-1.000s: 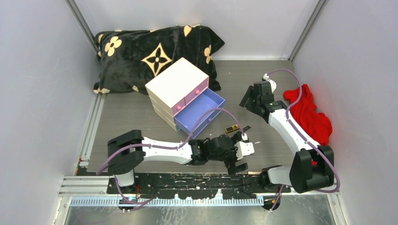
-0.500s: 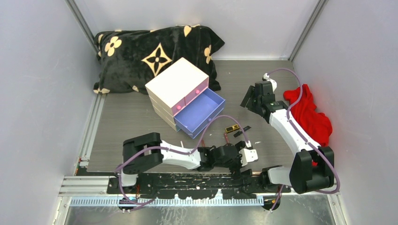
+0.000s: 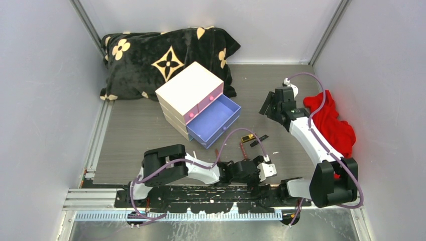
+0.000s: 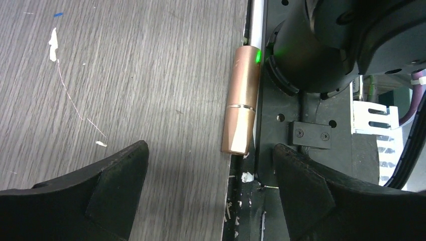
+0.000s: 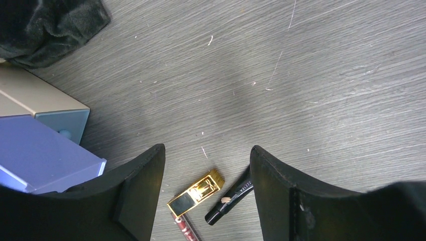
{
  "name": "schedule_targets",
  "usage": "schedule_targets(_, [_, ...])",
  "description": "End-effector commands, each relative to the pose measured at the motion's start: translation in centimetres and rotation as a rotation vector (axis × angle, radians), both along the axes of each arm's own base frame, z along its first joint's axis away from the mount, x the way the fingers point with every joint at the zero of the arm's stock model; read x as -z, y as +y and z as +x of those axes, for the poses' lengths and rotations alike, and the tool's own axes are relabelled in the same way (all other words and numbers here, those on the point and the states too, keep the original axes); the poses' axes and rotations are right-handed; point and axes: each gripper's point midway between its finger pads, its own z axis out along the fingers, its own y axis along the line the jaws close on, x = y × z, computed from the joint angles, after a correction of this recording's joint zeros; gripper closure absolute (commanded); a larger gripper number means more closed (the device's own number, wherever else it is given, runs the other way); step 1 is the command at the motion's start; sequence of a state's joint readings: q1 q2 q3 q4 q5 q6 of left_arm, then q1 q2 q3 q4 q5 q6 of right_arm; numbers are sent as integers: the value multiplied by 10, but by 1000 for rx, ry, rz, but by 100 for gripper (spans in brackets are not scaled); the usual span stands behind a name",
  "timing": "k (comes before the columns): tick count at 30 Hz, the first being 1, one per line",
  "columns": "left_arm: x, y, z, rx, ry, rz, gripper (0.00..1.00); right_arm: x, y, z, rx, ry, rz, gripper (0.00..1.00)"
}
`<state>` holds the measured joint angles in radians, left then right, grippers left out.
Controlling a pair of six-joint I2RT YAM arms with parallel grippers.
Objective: Organize the makeup
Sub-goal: Pick up the lipstick at the center of the board.
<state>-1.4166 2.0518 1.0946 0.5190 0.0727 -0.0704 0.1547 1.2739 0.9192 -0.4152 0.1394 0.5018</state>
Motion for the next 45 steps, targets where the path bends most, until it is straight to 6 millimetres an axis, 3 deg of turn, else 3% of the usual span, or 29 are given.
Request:
schedule_targets(1, [-33,-23,-2,20,-11,-117,7,-20,-2,8,-6,-73,2,32])
schedule_targets(8, [-30,-32,-5,43,-6,-118,7,-19,-4,10,-7,-69,-1,32])
schedule_targets(23, [-4,-36,-5,64,47,-88,12,-18,-9,8,0,-67,-2,32])
schedule_targets(25, [-5,-35,-4,63,48,-85,21,-18,-9,7,-3,-67,0,32])
schedule_targets(29, [-2,-32,-4,70,48,-62,55,-20,-9,7,-3,-74,3,32])
schedule_targets(35, [9,-30,-5,84,73,-28,79,-23,-8,6,-4,-85,7,32])
schedule_targets(37, [12,-30,-7,90,81,-22,80,-24,-8,6,-5,-88,10,32])
schedule_targets(40, [15,-29,-9,104,104,-25,72,-26,-8,5,-7,-92,11,32])
schedule_targets(45, [22,-29,-8,113,127,-18,76,-26,-8,4,-7,-95,12,32])
